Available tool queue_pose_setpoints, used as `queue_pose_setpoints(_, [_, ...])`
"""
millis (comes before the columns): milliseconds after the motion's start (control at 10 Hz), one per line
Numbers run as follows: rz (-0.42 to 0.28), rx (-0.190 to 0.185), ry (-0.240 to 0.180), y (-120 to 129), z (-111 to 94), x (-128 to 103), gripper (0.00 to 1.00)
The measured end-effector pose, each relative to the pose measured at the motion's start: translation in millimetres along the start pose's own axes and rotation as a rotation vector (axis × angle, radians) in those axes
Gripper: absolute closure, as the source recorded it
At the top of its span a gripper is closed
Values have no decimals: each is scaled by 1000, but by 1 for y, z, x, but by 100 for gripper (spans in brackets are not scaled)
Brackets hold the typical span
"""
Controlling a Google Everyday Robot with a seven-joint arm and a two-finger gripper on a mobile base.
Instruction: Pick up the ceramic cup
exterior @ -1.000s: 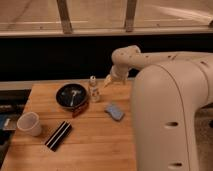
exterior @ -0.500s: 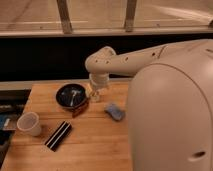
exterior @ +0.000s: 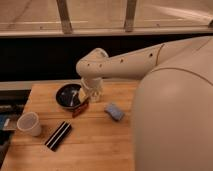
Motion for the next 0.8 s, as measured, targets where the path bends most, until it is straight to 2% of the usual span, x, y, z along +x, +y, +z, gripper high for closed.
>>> queue_pose_setpoints(100, [13,-14,6,-3,4,3,32])
queue_pose_setpoints(300, [22,-67,9,-10,27,10,32])
queue_pose_setpoints(500, [-11,-97,5,3,45,6,32])
queue_pose_setpoints(800, [-82,-127,-1,26,42,-20,32])
